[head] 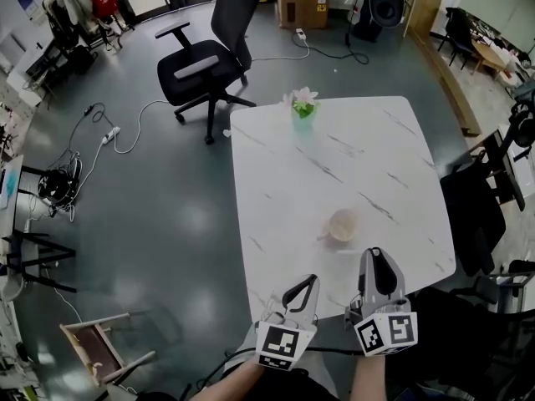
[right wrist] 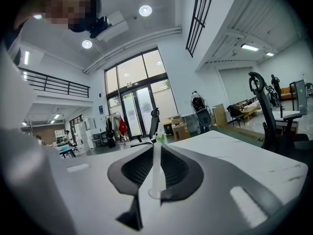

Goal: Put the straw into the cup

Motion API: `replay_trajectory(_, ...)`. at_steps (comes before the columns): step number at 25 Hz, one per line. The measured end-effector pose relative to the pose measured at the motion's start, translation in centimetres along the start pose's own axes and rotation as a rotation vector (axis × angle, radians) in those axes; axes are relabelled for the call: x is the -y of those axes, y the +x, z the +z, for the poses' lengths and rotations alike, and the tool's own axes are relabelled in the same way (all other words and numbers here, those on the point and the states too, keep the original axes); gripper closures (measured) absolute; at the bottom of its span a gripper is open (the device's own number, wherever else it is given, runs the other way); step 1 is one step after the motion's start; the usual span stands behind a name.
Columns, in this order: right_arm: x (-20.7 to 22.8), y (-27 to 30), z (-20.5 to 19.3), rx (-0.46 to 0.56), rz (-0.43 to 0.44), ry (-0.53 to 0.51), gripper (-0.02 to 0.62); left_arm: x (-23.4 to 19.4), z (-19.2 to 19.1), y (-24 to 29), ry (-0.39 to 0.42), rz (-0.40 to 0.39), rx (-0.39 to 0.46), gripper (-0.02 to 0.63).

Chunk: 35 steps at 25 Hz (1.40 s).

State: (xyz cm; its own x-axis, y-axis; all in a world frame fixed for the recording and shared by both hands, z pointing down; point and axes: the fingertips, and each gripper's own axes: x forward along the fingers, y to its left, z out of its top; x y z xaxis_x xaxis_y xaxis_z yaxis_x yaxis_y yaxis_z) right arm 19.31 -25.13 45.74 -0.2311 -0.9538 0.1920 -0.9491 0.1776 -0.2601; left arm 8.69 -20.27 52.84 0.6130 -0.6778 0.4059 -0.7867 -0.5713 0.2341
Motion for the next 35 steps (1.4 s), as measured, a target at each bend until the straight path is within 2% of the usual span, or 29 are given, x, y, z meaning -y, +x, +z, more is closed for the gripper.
replay_trajectory(9,2.0,3.9,-0.9,-0.028,-0.028,-0.006,0.548,-1.7,0.1,2.6,-0.018,-0.006,-0.032,0.604)
replay_trajectory(19,4.8,7.5,-4.1,-0.096,-0.058,0.005,0.546,-2.9,-0.6,4.9,-0.028,-0.001,-0.081,0.604)
replay_trajectory(35,6.6,9.5,-8.1,-0.140,-0.073,0.044,0.546,-3.3,-2.0,6.9,-0.023,-0.014,-0.132,0.604)
